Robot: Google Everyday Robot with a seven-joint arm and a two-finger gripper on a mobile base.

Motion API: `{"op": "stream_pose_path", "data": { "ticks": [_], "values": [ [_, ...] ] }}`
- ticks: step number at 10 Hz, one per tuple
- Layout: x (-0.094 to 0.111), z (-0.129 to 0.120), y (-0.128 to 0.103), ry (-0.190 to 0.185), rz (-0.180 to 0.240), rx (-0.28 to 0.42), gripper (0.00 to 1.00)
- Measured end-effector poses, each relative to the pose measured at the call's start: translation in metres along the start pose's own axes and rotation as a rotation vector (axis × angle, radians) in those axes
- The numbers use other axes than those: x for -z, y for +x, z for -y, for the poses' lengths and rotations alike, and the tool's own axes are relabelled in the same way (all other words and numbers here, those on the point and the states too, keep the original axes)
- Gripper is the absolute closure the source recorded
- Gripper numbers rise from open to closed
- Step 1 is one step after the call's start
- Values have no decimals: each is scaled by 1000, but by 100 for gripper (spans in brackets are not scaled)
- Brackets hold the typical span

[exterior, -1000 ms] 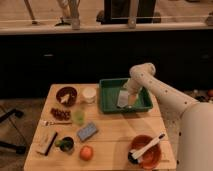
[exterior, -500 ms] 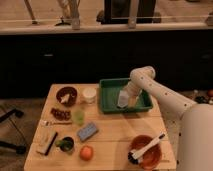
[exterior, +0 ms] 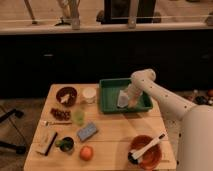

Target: Place towel in table surface

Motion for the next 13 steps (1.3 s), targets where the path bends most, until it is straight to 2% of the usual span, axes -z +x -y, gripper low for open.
{"op": "stream_pose_path", "data": {
  "ticks": [9,13],
  "values": [
    [-17,-12,7,-46,13,14,20],
    [-19,-16,10,-60,18,25,20]
  ]
}}
